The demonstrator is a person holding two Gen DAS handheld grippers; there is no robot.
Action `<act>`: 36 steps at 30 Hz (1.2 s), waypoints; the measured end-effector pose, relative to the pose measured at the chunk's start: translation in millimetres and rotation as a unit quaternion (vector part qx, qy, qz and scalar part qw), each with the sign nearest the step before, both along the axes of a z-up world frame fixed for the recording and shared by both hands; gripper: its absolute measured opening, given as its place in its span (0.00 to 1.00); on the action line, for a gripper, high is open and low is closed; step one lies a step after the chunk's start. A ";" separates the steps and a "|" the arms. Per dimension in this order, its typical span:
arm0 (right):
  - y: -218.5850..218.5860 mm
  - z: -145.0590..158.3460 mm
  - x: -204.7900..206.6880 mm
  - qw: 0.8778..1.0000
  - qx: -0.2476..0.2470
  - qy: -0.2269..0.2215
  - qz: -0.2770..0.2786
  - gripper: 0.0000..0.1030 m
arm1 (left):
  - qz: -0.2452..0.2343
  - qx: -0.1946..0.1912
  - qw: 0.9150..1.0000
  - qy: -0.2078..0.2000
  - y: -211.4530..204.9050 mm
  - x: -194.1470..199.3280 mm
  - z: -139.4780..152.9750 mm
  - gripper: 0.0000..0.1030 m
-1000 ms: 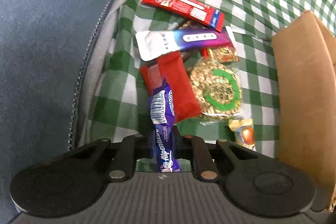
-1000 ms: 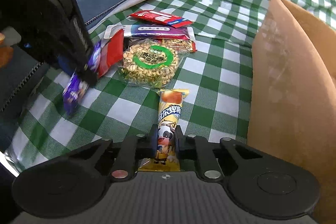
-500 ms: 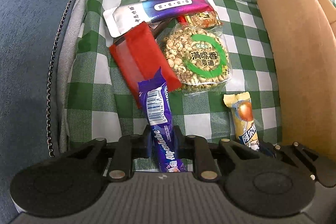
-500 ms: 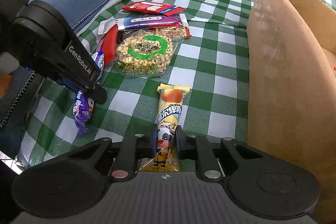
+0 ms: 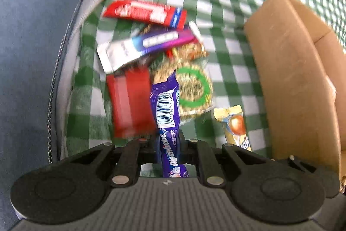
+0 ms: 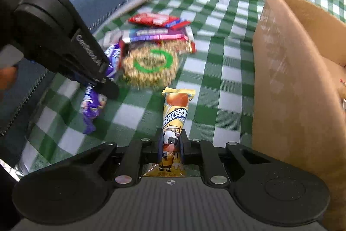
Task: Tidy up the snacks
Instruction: 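Lift both snacks and carry them over the cardboard box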
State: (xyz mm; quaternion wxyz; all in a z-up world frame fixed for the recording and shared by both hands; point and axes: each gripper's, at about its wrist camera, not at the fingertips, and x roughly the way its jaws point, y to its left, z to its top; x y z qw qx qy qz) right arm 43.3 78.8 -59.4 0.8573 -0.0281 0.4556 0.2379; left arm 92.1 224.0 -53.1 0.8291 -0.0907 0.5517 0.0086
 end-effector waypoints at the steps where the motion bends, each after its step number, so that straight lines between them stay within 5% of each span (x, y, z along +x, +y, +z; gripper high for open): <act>1: -0.5 4.4 -0.9 1.000 0.005 -0.009 -0.001 0.14 | 0.006 -0.003 1.000 -0.012 1.9 -1.1 4.1 0.14; 8: -5.2 37.8 -8.2 0.997 0.020 -0.069 0.000 0.14 | 0.044 -0.006 0.992 -0.115 5.9 -16.7 40.6 0.14; 19: -67.7 124.3 5.1 0.987 0.064 -0.146 -0.033 0.14 | 0.048 0.009 0.962 -0.267 -19.3 -45.1 93.4 0.14; 26: -164.5 136.1 17.8 0.972 0.030 -0.212 -0.093 0.14 | 0.016 0.008 0.956 -0.294 -53.3 -51.0 104.3 0.14; 36: -253.3 103.3 18.7 0.963 0.031 -0.166 -0.211 0.14 | -0.024 0.005 0.955 -0.294 -99.8 -40.9 95.2 0.14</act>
